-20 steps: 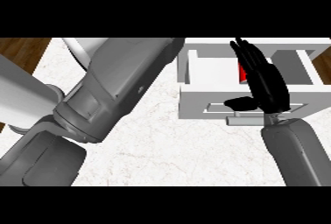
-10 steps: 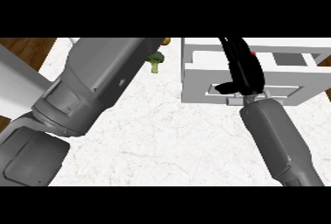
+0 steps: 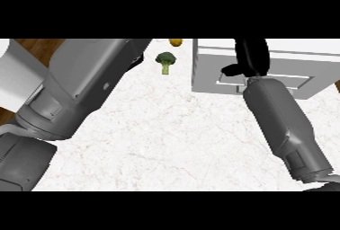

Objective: Pick up the can, place it into the drawer and close the drawer

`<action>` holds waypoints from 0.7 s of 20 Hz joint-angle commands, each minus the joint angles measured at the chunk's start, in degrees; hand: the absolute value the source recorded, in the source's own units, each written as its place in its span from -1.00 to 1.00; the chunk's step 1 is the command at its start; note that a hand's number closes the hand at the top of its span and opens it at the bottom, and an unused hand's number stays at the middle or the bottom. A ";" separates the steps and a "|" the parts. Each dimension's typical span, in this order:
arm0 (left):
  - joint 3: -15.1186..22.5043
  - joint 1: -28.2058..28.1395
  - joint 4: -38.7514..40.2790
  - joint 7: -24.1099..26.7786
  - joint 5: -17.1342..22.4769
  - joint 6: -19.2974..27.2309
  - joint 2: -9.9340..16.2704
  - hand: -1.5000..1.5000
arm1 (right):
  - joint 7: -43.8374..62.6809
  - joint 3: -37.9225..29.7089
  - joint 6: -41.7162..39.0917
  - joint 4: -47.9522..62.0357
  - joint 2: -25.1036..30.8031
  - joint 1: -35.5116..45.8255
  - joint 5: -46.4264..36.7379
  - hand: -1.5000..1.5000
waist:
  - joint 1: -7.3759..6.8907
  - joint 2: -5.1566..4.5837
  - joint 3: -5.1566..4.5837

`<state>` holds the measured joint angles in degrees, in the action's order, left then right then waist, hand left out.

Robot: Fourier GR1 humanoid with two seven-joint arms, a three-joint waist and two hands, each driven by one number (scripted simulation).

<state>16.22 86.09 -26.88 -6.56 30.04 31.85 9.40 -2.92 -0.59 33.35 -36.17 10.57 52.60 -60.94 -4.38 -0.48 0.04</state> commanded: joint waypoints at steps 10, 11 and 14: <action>2.21 -8.25 -11.90 -3.75 -1.38 -2.07 4.05 -1.00 | -1.69 -5.06 6.01 14.82 1.10 13.44 0.29 -1.00 | -2.74 -0.50 0.03; 1.49 -10.08 -12.85 -3.21 -0.89 -2.48 5.37 -1.00 | -2.64 -5.41 4.68 15.14 2.17 14.32 0.71 -1.00 | -2.99 -0.51 0.01; 2.26 -10.91 -15.16 -5.00 -1.11 -1.66 4.40 -1.00 | -3.43 -6.56 4.12 15.81 0.62 16.38 2.21 -1.00 | -2.40 -0.44 0.04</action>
<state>17.86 77.09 -38.83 -10.24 29.09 29.90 13.87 -6.15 -4.77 35.64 -21.08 11.51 63.85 -60.60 -6.26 -1.21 0.31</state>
